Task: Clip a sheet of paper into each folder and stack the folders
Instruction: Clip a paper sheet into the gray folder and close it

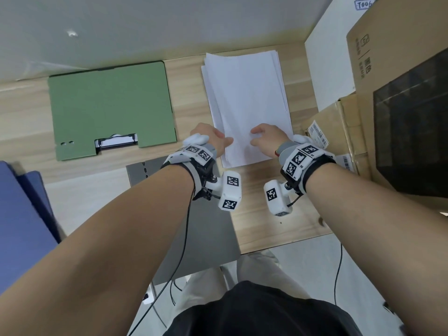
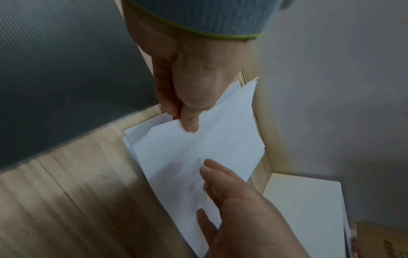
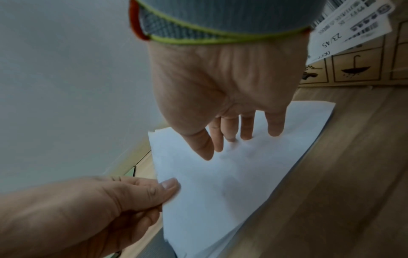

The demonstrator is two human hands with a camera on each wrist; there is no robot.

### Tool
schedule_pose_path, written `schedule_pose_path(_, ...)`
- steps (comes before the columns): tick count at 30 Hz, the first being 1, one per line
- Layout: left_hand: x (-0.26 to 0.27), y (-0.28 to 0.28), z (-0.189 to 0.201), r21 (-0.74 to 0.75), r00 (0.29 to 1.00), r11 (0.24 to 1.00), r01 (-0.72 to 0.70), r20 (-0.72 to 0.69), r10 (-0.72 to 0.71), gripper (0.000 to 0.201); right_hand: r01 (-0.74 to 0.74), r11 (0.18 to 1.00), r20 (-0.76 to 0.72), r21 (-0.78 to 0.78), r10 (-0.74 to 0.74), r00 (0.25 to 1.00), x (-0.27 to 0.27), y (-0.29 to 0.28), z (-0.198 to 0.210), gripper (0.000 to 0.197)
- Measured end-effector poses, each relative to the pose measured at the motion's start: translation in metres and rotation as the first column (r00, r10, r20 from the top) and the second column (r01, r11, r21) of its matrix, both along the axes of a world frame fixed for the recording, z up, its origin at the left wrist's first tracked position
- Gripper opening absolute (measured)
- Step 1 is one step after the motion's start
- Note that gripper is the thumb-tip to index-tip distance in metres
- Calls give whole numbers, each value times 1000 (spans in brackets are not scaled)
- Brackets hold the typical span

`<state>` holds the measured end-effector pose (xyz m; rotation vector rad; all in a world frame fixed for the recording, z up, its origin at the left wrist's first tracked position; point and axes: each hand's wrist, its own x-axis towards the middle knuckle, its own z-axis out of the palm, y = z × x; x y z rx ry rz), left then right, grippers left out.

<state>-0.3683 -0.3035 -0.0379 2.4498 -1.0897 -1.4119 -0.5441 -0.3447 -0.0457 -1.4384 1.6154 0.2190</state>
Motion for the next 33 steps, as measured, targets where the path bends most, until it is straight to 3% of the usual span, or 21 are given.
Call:
schedule_pose_path(3, 1, -3, 3, -10, 999, 1000, 9, 43, -9, 25, 6, 1000, 8, 1, -6, 1000, 1, 2, -1, 44)
schedule_pose_path(7, -7, -5, 3, -62, 998, 998, 12, 60, -8, 35, -10, 1000, 2, -1, 10, 1000, 1, 3, -1, 44)
schedule_pose_path(13, -11, -2, 1, -100, 992, 993, 70, 116, -58, 33, -38, 999, -18, 5, 38, 999, 3, 3, 1, 45)
schedule_pose_path(17, -16, -4, -2, -50, 953, 961, 271, 152, -261, 27, -45, 999, -24, 7, 45, 999, 3, 5, 1, 46)
schedule_pose_path(19, -14, -7, -1, -38, 946, 955, 295, 153, -286, 27, -57, 998, -25, 13, 57, 998, 3, 6, 1, 47)
schedule_pose_path(24, -8, -11, -9, -47, 975, 979, 200, 109, -194, 38, -43, 999, -12, -9, 43, 999, 0, 3, 3, 46)
schedule_pose_path(28, -2, -3, 7, -193, 989, 970, 148, 13, -148, 24, 106, 984, 71, -145, -97, 993, -2, -7, 15, 42)
schedule_pose_path(30, 7, 3, 20, -231, 991, 967, 106, -53, -121, 26, 203, 971, 117, -127, -188, 975, -2, -12, 22, 54)
schedule_pose_path(32, 21, 9, 32, -210, 979, 978, 4, -201, -47, 9, 296, 953, 158, -68, -282, 946, 1, -17, 32, 74)
schedule_pose_path(33, 30, 12, 33, -193, 966, 980, -46, -260, -6, 25, 340, 940, 181, -41, -327, 927, 3, -19, 34, 84)
